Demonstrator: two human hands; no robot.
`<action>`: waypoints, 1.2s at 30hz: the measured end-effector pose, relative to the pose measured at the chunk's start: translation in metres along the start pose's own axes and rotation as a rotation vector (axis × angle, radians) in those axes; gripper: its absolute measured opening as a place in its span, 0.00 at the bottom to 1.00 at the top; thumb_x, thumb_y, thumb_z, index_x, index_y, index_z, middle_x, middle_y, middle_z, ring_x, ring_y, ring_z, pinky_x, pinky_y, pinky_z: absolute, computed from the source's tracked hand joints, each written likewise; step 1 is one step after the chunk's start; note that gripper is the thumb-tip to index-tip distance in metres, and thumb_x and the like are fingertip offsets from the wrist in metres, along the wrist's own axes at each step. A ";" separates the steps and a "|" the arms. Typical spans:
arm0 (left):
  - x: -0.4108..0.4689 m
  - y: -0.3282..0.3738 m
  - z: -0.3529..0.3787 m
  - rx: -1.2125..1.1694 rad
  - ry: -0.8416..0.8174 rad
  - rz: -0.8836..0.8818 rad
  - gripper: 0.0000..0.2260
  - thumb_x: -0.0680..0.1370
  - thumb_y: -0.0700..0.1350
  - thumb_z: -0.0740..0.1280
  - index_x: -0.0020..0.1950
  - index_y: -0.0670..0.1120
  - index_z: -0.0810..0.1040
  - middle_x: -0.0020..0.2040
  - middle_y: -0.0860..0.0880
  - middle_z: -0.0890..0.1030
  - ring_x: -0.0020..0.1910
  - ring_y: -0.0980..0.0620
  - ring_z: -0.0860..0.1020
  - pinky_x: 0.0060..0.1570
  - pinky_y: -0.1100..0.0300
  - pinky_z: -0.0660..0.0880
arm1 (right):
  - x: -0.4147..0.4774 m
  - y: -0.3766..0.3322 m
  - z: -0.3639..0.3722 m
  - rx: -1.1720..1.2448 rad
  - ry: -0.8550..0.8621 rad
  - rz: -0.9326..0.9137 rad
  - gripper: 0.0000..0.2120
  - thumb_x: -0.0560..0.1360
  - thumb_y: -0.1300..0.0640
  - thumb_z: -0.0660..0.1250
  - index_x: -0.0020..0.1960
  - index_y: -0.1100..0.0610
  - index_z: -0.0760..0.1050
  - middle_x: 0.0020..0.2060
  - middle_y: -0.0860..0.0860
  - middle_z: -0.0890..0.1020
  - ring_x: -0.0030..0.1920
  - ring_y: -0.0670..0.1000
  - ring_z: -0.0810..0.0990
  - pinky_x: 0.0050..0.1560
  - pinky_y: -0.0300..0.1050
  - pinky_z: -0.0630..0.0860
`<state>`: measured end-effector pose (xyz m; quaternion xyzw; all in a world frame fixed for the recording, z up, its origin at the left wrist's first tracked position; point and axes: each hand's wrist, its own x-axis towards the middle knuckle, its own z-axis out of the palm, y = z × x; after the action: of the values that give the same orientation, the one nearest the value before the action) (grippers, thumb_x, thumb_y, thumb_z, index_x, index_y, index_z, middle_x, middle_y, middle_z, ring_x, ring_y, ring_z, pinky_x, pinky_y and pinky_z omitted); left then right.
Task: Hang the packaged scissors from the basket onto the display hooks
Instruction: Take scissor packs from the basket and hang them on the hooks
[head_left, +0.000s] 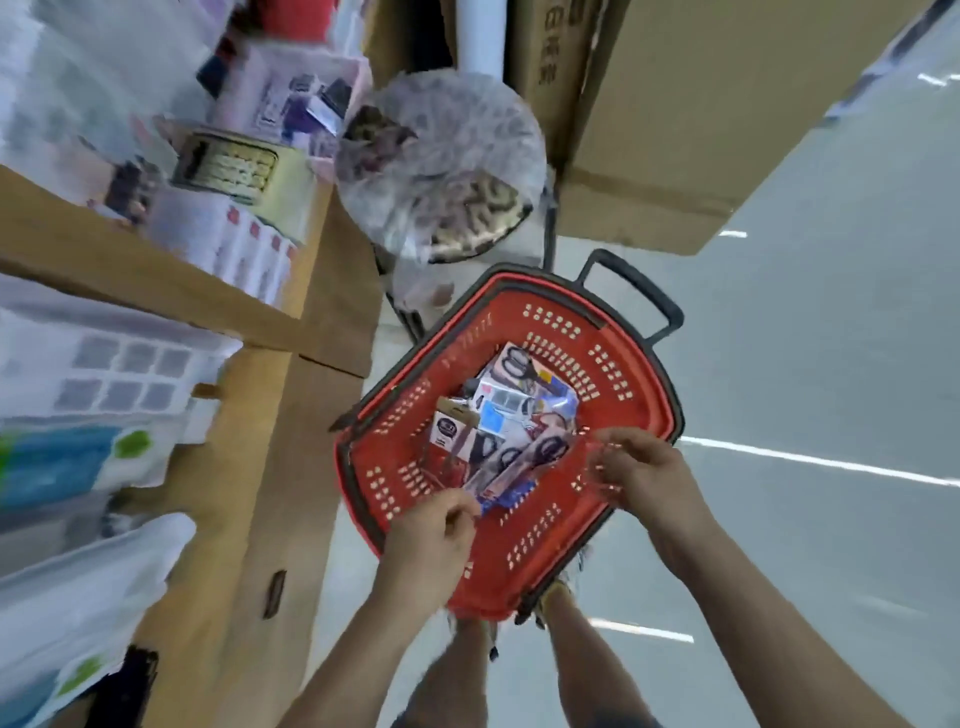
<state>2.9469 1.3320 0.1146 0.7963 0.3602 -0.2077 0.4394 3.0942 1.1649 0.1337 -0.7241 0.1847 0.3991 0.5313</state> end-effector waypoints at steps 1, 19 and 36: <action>0.021 -0.007 0.015 0.017 -0.010 0.000 0.10 0.78 0.40 0.65 0.45 0.55 0.79 0.44 0.59 0.82 0.45 0.59 0.79 0.45 0.70 0.72 | 0.024 0.013 0.005 0.016 -0.010 0.028 0.09 0.80 0.69 0.60 0.50 0.60 0.78 0.38 0.56 0.82 0.31 0.47 0.80 0.32 0.36 0.75; 0.310 -0.146 0.145 0.352 -0.055 0.105 0.33 0.74 0.35 0.68 0.76 0.50 0.61 0.70 0.48 0.69 0.68 0.45 0.69 0.66 0.51 0.70 | 0.349 0.175 0.094 -0.896 -0.100 -0.069 0.29 0.74 0.57 0.71 0.73 0.53 0.66 0.66 0.56 0.76 0.65 0.60 0.76 0.62 0.48 0.73; 0.212 -0.085 0.038 0.147 0.069 0.334 0.08 0.75 0.42 0.70 0.50 0.53 0.84 0.44 0.60 0.81 0.45 0.59 0.78 0.47 0.57 0.78 | 0.246 0.113 0.063 -0.685 0.001 -0.423 0.47 0.76 0.66 0.67 0.76 0.32 0.43 0.58 0.46 0.82 0.51 0.50 0.83 0.54 0.49 0.78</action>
<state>3.0209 1.4133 -0.0895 0.8816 0.2216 -0.1300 0.3960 3.1424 1.2195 -0.1345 -0.8815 -0.1116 0.3191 0.3296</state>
